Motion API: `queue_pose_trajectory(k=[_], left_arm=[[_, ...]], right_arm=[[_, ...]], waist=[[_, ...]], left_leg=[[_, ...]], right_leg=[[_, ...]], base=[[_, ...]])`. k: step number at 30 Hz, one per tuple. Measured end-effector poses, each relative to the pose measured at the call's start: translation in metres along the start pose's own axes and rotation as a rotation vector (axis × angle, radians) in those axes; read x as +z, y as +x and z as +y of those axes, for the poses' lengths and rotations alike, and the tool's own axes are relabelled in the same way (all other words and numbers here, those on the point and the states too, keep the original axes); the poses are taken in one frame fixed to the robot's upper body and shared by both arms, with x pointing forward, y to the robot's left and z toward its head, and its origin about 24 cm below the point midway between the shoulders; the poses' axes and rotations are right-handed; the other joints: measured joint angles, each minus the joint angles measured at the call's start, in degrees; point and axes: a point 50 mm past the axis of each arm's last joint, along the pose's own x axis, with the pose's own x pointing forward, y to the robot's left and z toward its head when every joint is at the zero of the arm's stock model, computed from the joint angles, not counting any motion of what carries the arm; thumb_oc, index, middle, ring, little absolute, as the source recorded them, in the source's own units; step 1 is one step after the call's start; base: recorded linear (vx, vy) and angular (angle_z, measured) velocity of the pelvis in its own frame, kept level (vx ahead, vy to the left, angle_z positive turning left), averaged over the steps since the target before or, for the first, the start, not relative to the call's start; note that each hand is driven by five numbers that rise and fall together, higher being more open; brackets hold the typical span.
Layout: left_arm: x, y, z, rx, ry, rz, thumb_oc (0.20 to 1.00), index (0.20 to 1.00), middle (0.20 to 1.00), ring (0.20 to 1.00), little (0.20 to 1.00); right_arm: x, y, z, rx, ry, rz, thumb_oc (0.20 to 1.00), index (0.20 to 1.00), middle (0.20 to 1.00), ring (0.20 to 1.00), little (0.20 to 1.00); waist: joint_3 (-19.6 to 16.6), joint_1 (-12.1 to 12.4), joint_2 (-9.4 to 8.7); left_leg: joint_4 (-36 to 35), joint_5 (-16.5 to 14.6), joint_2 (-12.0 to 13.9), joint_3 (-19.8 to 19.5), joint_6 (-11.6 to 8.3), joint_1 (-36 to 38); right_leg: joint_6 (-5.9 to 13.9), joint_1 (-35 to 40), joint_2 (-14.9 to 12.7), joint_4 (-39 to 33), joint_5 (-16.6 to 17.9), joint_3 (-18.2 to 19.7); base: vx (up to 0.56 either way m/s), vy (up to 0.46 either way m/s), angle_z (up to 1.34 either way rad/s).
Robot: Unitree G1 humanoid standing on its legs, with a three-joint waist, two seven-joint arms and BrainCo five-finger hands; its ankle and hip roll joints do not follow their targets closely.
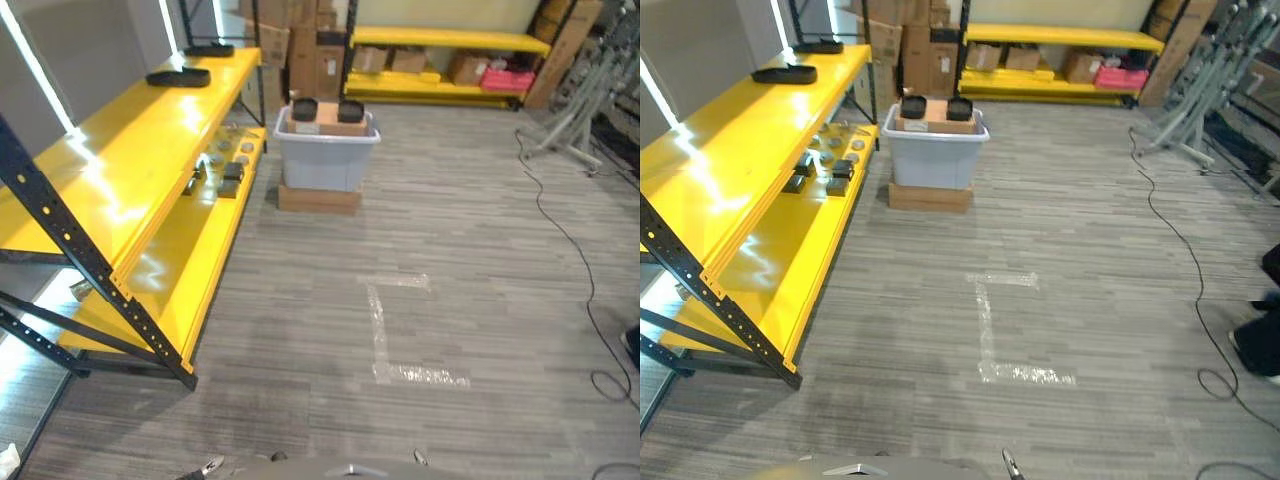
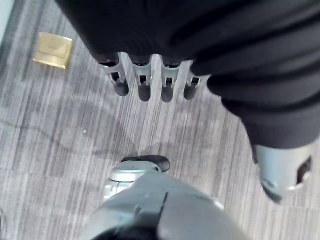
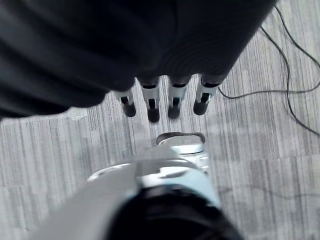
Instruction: Move parts from the plastic box to the shelf.
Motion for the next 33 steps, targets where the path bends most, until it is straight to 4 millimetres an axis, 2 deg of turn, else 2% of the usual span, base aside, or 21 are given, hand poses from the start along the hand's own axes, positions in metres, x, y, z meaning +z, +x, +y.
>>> queue_pose_trajectory(k=[2,3,7,11,19,22,33], left_arm=[[0.014,0.000,-0.001,-0.007,-0.001,-0.026,1.000,1.000,1.000,1.000,1.000],[0.015,0.000,-0.003,-0.021,-0.023,-0.031,1.000,1.000,1.000,1.000,1.000],[0.015,0.000,-0.004,-0.034,-0.060,-0.027,1.000,1.000,1.000,1.000,1.000],[0.017,0.000,-0.002,-0.023,-0.073,-0.044,1.000,1.000,1.000,1.000,1.000],[0.034,-0.002,0.000,0.013,-0.096,-0.168,1.000,1.000,1.000,1.000,1.000],[0.035,-0.003,0.000,0.011,-0.086,-0.183,1.000,1.000,1.000,1.000,1.000],[0.038,-0.003,-0.004,0.001,-0.030,-0.197,1.000,1.000,1.000,1.000,1.000]], right_arm=[[0.018,-0.002,-0.006,0.008,-0.002,-0.040,1.000,1.000,1.000,1.000,1.000],[0.021,-0.002,-0.007,0.006,0.017,-0.043,1.000,1.000,1.000,1.000,1.000],[0.024,-0.002,-0.006,0.017,0.082,-0.061,1.000,1.000,1.000,1.000,1.000],[0.025,-0.002,-0.004,0.043,0.114,-0.071,1.000,1.000,1.000,1.000,1.000],[0.030,-0.001,-0.003,0.044,0.090,-0.074,1.000,1.000,1.000,1.000,1.000],[0.026,-0.001,-0.004,0.039,0.083,-0.064,1.000,1.000,1.000,1.000,1.000],[0.033,-0.001,-0.001,0.025,0.029,-0.120,1.000,1.000,1.000,1.000,1.000]], waist=[[0.5,0.0,1.04],[1.1,-0.1,0.70],[2.3,0.1,1.49],[3.4,-0.1,1.34],[4.1,0.0,0.72],[4.1,0.1,0.44],[3.8,0.0,-0.34]], left_leg=[[-4.3,2.4,0.7,1.4,-0.32,2.1],[-4.4,2.8,0.7,1.4,-0.05,2.6],[-5.5,4.0,0.6,1.5,0.49,3.7],[-5.5,3.9,0.2,1.4,0.54,4.3],[-5.9,3.3,0.6,1.4,-0.27,5.0],[-5.9,3.3,0.6,1.4,-0.26,5.0],[-5.9,3.5,0.5,1.7,0.30,5.0]], right_leg=[[-0.09,1.7,0.5,-4.2,2.0,-1.2],[0.08,2.9,0.6,-5.4,2.4,-1.6],[0.37,5.1,0.8,-9.0,4.3,-1.8],[0.46,8.0,0.9,-13.0,6.4,-2.1],[0.22,8.6,1.3,-13.4,6.2,-2.1],[0.19,8.5,1.3,-13.4,6.3,-2.1],[0.24,8.4,1.2,-13.2,6.4,-1.9]], base=[[0.00,-0.001,0.17],[0.01,0.002,0.14],[0.01,0.006,0.04],[0.00,0.003,0.01],[0.00,0.000,0.00],[0.00,0.000,0.00],[0.01,0.004,0.00]])
